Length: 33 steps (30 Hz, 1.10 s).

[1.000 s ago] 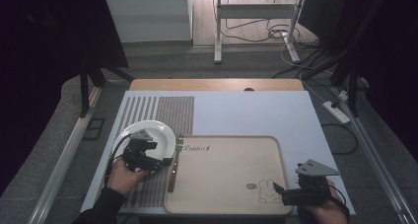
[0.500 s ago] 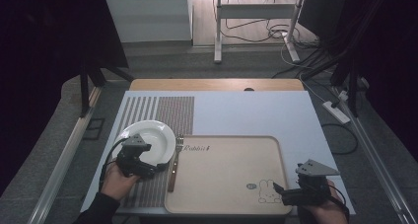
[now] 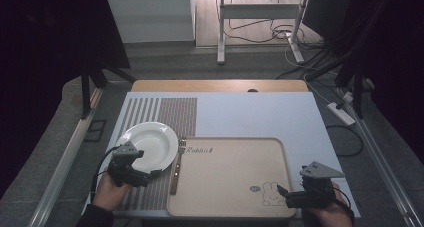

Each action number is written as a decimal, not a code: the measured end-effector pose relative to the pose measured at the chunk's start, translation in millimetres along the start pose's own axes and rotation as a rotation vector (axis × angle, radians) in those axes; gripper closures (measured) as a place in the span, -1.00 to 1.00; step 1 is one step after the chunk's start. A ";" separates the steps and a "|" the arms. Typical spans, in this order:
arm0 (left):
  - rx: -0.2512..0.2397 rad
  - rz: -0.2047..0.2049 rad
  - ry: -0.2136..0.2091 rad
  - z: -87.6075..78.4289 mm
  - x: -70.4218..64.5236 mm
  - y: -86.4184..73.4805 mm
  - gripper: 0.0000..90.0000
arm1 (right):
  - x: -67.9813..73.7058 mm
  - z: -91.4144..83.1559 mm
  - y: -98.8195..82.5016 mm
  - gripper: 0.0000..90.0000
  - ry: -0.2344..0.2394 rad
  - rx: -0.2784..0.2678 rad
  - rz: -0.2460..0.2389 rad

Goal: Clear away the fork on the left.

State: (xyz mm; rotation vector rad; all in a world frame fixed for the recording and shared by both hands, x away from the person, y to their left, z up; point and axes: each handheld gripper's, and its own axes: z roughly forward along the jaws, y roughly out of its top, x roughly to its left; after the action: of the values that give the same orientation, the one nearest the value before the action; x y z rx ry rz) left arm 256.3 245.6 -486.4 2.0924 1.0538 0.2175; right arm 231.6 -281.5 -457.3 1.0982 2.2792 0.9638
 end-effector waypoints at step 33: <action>-0.038 -0.077 0.047 -34.0 -6.2 -41.0 -1.00 | -2.6 1.2 0.4 -1.00 -0.033 0.017 0.038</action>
State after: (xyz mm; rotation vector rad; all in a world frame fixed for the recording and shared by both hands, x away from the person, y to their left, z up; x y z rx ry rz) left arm 211.6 274.9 -490.6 2.0173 1.1474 0.2479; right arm 234.2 -283.0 -457.6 1.1598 2.2513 0.9357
